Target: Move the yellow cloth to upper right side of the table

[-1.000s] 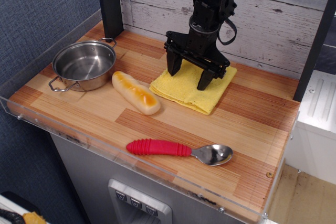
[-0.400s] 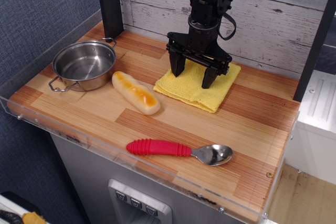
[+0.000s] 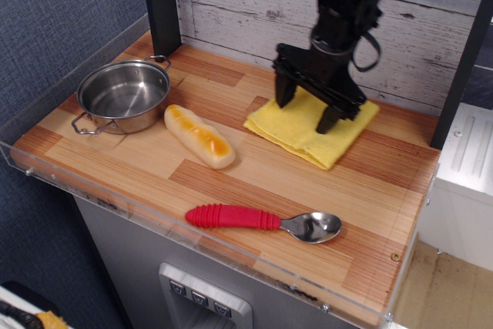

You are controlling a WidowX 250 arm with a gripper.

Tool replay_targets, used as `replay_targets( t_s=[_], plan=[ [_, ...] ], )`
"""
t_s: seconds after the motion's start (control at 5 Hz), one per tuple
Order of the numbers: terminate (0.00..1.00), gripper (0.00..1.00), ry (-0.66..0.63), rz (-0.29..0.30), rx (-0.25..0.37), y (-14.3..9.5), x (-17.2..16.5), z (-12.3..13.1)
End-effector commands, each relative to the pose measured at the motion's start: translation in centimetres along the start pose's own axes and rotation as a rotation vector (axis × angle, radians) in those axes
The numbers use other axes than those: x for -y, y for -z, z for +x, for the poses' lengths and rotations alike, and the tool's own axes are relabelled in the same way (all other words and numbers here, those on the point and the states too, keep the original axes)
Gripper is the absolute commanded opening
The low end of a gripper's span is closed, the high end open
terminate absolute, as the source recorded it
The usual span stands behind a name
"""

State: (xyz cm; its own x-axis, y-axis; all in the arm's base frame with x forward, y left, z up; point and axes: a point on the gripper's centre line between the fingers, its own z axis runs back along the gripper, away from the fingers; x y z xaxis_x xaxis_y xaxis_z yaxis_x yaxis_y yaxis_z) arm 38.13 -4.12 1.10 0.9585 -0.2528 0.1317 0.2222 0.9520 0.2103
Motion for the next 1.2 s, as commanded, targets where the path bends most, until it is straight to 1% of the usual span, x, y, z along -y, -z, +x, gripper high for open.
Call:
replay_targets(
  t_s=[0.0,0.8,1.0],
  plan=[
    [0.00,1.00,0.061,-0.008,-0.004,0.1,2.8,-0.8],
    [0.00,1.00,0.179,-0.013,0.013,-0.2,6.3,-0.4],
    [0.00,1.00,0.204,-0.023,0.017,-0.2,7.3,-0.4]
  ],
)
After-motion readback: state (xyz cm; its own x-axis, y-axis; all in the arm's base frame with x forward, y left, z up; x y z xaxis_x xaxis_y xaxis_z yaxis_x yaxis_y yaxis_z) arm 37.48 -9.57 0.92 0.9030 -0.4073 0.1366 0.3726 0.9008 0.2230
